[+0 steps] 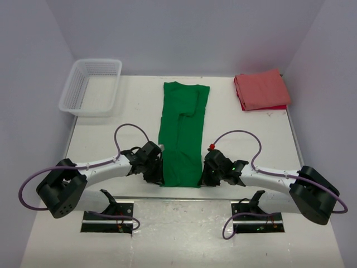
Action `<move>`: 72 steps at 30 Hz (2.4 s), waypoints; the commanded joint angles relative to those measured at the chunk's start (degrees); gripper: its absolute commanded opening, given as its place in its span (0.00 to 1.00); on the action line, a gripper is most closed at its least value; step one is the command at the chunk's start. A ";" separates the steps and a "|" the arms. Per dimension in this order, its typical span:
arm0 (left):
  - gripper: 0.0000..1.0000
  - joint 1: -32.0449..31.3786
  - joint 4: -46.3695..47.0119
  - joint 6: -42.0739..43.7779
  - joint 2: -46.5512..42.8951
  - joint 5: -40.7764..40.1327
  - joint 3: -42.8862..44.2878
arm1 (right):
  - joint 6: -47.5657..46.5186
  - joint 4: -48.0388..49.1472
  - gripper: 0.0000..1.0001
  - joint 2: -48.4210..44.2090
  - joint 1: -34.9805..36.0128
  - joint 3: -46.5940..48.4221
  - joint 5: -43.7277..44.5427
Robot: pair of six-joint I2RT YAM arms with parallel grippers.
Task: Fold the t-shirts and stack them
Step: Grab the bottom of the folded rectangular tshirt with both arms, then fold the folded rectangular tshirt in 1/3 of the way
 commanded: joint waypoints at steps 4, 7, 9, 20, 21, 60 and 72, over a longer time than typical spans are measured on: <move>0.06 -0.33 -0.95 0.34 0.68 -3.24 -2.91 | -0.84 -1.50 0.00 -0.28 0.26 -0.16 2.05; 0.00 -0.25 -1.83 0.16 -0.20 -3.33 -3.44 | -0.58 -1.68 0.00 0.34 0.26 -0.07 2.22; 0.00 -0.33 -2.88 0.25 -1.07 -3.85 -3.62 | -0.05 -2.03 0.00 0.78 0.26 -0.07 2.58; 0.00 -0.25 -10.18 1.04 -4.86 -6.41 -3.35 | 3.99 -9.24 0.00 -0.19 0.26 0.89 9.52; 0.00 -0.25 -10.27 0.95 -4.86 -6.41 -3.44 | 3.99 -9.24 0.00 -0.10 0.26 0.81 9.43; 0.00 0.10 -10.36 4.19 -5.84 -10.01 13.75 | -2.65 -28.83 0.00 1.21 7.59 22.49 21.48; 0.00 12.39 -8.07 12.29 23.94 -7.73 42.07 | -27.63 -28.31 0.00 21.95 -14.67 46.85 15.86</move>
